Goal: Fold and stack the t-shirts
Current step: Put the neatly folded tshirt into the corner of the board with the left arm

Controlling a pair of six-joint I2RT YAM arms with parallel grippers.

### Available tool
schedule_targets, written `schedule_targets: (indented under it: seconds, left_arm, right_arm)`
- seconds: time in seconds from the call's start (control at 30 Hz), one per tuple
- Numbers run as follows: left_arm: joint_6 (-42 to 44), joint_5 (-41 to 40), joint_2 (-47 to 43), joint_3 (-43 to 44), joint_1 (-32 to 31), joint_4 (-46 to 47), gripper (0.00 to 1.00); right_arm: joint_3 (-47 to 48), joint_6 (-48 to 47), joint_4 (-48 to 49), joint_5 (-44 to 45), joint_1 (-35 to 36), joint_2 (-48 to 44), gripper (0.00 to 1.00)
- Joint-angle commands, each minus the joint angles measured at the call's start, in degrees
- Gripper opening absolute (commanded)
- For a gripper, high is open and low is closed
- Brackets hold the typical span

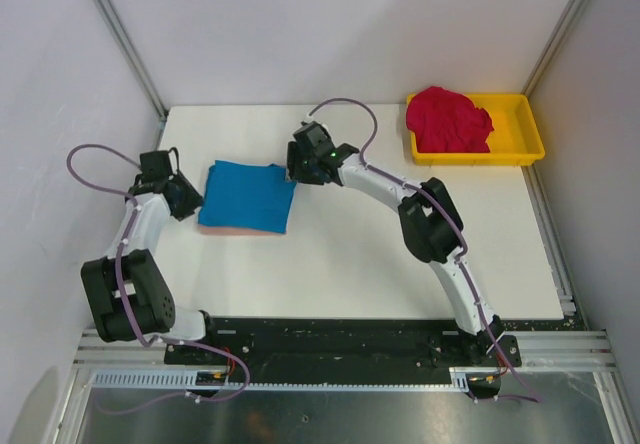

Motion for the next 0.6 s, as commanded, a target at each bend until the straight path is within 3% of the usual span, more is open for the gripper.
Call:
schedule_targets:
  seconds: [0.0, 0.27, 0.57]
  left_arm:
    - [-1.4, 2.9, 0.7, -0.3, -0.3, 5.8, 0.38]
    - [-3.0, 2.7, 4.0, -2.3, -0.3, 8.1, 0.28]
    - [-7.1, -3.6, 4.8, -8.1, 2.0, 6.3, 0.17]
  right_arm:
    - [0.2, 0.6, 0.9, 0.0, 0.3, -3.5, 0.6]
    - [0.0, 0.4, 0.6, -0.2, 0.3, -3.1, 0.59]
    - [-2.4, 0.1, 1.0, -0.4, -0.4, -4.0, 0.58]
